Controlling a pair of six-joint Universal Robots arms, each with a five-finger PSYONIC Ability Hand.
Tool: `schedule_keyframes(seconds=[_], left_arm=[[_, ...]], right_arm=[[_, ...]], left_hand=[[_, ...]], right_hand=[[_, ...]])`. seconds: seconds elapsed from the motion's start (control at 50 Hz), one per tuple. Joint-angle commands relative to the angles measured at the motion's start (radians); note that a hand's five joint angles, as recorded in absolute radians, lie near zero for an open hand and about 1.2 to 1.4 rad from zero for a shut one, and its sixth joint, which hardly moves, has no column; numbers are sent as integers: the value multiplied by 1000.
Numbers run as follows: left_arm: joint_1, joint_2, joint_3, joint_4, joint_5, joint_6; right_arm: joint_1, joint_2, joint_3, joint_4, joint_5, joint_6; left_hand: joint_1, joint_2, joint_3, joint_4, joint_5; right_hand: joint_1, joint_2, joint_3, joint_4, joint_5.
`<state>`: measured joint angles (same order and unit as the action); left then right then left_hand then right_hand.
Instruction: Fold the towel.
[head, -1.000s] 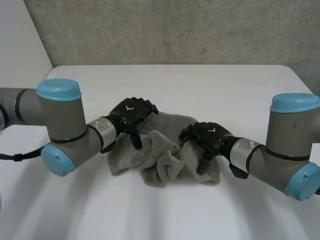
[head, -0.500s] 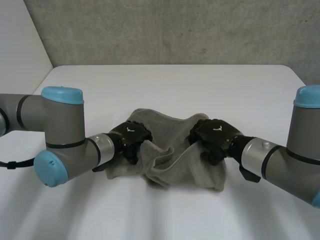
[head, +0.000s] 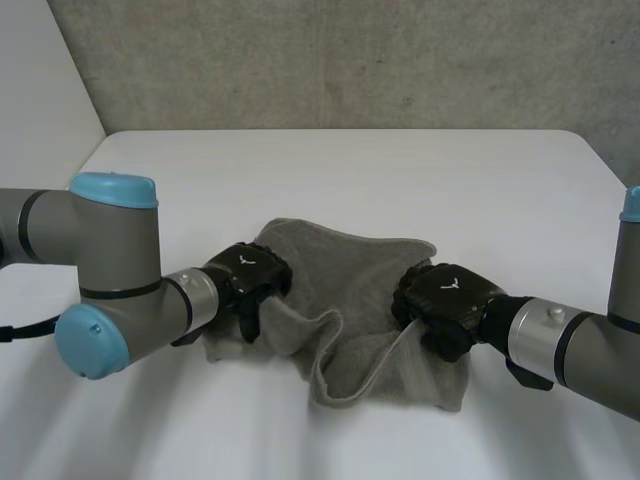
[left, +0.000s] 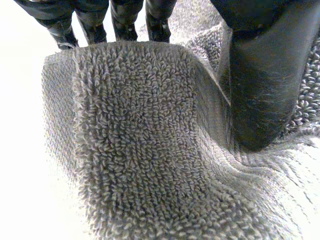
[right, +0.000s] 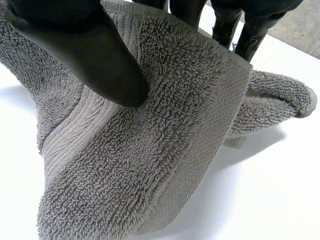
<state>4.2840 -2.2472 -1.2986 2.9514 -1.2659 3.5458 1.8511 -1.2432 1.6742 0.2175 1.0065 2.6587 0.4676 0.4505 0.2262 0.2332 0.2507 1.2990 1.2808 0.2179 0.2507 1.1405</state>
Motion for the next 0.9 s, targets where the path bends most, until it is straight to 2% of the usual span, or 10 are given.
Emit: schedule_keyframes(seconds=[0.02, 0.32, 0.44, 0.48, 0.5, 0.52, 0.54, 0.58, 0.78, 0.9], left_arm=[[10, 21, -40, -5, -9, 54], [34, 97, -94, 5, -67, 74], [42, 97, -102, -2, -89, 73], [53, 97, -120, -5, -90, 74], [53, 97, -120, -5, -90, 74], [56, 97, -125, -5, -90, 74], [56, 97, -125, -5, -90, 74], [57, 97, -128, -8, -90, 74], [68, 135, -119, 0, -89, 111], [85, 176, -38, 26, -86, 122]], right_arm=[[-10, -16, 16, 0, -2, 1], [-69, -41, 45, 0, -32, 1], [-78, -44, 51, 0, -42, 1], [-78, -44, 53, 2, -46, 1], [-78, -44, 53, 2, -49, 1], [-78, -44, 53, 2, -49, 1], [-78, -45, 53, 3, -52, 1], [-78, -47, 51, 3, -52, 1], [-66, -51, 4, 25, -49, 3], [-62, -51, -103, 52, -54, 7]], left_hand=[[-40, -23, -52, -59, 3], [1, 18, -52, -59, 44], [324, 341, -52, -59, 367], [494, 511, -52, -59, 536], [495, 512, -52, -59, 537], [608, 625, -52, -59, 650], [609, 626, -52, -59, 651], [927, 944, -52, -59, 969], [929, 946, -52, -59, 971], [929, 946, -52, -59, 971]], right_hand=[[97, 115, -43, -76, 81], [97, 115, -43, -76, 81], [97, 115, -43, -76, 81], [97, 115, -43, -76, 81], [97, 115, -43, -76, 81], [97, 115, -43, -76, 81], [97, 115, -43, -76, 81], [97, 115, -43, -76, 81], [97, 115, -43, -76, 81], [97, 115, -43, -76, 81]])
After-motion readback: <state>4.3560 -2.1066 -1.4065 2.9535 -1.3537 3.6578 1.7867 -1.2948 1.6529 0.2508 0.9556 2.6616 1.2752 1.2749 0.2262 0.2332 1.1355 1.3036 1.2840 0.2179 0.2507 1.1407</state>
